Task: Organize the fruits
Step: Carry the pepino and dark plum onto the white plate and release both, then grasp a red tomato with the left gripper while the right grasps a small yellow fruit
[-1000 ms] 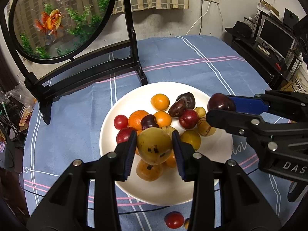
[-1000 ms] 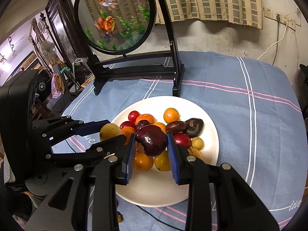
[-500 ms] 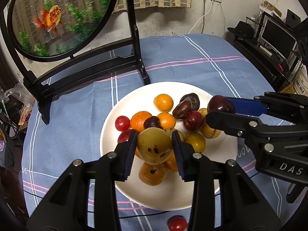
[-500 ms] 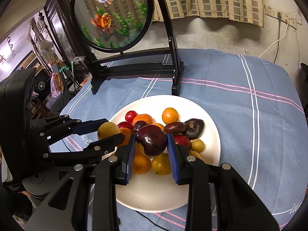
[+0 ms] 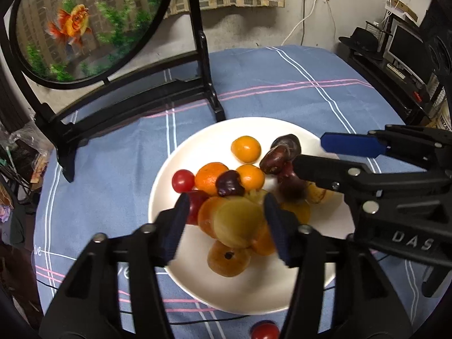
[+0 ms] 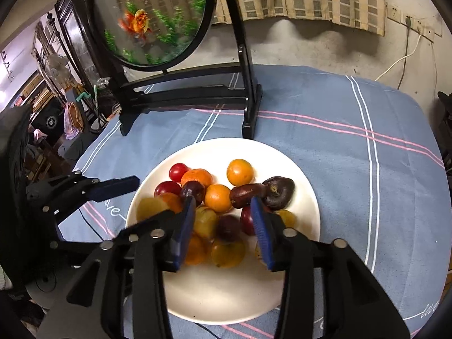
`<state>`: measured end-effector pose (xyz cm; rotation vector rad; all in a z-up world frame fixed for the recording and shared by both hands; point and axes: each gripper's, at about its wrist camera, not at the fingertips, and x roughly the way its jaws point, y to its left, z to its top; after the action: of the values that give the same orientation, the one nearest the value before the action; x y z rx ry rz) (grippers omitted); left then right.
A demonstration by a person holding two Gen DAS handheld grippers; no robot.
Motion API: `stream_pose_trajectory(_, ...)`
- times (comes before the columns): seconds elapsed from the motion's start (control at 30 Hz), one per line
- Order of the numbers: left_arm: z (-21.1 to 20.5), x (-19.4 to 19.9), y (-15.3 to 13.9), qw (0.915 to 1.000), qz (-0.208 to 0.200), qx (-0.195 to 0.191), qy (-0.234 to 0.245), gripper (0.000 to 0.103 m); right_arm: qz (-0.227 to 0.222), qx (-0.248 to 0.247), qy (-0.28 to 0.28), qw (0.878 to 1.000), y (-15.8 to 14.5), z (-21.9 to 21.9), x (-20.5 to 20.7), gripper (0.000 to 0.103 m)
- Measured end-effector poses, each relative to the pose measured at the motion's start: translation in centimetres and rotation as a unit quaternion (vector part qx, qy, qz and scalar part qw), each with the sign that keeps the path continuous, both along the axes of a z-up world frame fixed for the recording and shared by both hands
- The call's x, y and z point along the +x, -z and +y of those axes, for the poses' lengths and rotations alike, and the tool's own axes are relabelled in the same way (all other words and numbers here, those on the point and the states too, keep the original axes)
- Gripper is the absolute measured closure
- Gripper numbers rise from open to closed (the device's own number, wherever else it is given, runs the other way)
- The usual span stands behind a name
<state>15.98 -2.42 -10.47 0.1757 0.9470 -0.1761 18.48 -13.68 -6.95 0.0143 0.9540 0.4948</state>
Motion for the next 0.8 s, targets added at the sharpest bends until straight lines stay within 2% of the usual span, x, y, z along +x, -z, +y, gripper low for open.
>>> stream_pose_trajectory(0.07, 0.1, -0.1, -0.2, 1.0000, -0.004, 0.001, -0.002, 0.042, -0.007, 0.005, 0.003, 1.000, -0.5, -0.3, -0.1, 0.047)
stream_pose_trajectory(0.4, 0.2, -1.8, -2.5, 0.9997, -0.025, -0.001, 0.000, 0.041, -0.036, 0.010, 0.011, 0.999, -3.9, -1.6, -2.3, 0.046)
stream_pose_trajectory(0.63, 0.9, -4.8, -5.1, 0.9987, -0.051, -0.002, 0.001, 0.037, -0.060, 0.020, -0.010, 0.998, -6.1, -1.7, -7.3, 0.041)
stream_pose_trajectory(0.73, 1.5, -6.6, -5.9, 0.9982, -0.060, -0.003, 0.000, 0.035, -0.063, 0.009, -0.025, 0.998, -5.8, -1.2, -10.2, 0.041)
stream_pose_trajectory(0.8, 2.4, -8.4, -6.1, 0.9979, -0.065, -0.005, -0.005, 0.030, -0.060, 0.002, -0.039, 0.997, -4.9, -0.8, -12.5, 0.041)
